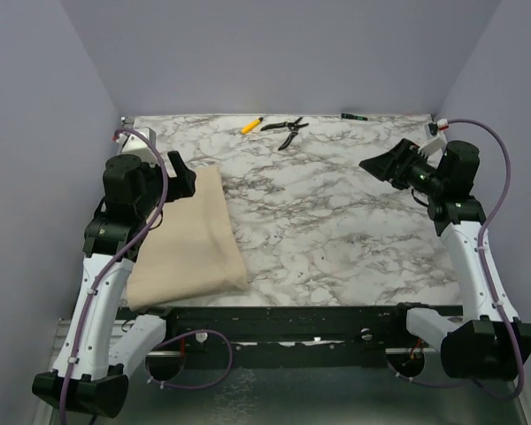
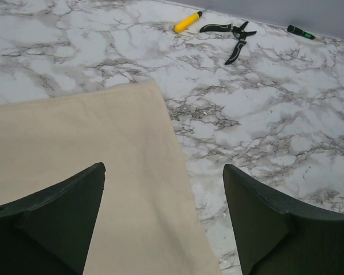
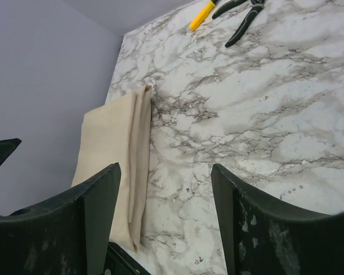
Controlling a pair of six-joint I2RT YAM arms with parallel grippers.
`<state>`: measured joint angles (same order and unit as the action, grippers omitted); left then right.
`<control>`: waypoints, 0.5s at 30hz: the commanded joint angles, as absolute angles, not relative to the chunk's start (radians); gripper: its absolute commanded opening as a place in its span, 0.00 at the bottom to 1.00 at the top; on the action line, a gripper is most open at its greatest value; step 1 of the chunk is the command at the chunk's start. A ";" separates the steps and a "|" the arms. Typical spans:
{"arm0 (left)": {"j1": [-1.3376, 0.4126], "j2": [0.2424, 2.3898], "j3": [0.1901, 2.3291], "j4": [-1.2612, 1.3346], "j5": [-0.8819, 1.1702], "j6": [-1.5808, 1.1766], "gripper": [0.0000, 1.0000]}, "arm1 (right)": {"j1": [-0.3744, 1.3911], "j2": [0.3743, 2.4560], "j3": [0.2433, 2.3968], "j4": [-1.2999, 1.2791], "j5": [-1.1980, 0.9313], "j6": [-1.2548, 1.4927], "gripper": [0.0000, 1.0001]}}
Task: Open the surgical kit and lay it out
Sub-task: Move the surgical kit at the center of the board.
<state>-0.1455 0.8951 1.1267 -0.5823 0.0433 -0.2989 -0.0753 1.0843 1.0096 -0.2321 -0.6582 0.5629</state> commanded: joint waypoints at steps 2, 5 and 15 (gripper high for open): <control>-0.146 0.897 1.083 -0.544 -0.005 -0.323 0.85 | -0.070 1.078 0.949 -0.148 -0.690 0.627 0.70; -0.146 0.917 1.047 -0.524 -0.005 -0.365 0.85 | -0.059 1.081 0.915 -0.106 -0.698 0.651 0.70; -0.146 1.052 1.041 -0.534 -0.310 -0.419 0.82 | 0.099 1.180 0.871 -0.055 -0.627 0.665 0.70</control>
<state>-0.1471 1.0397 1.0241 -0.5186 -0.0433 -0.3878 0.0223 1.1221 0.8738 -0.0914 -0.6651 0.6598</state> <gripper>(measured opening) 0.801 0.704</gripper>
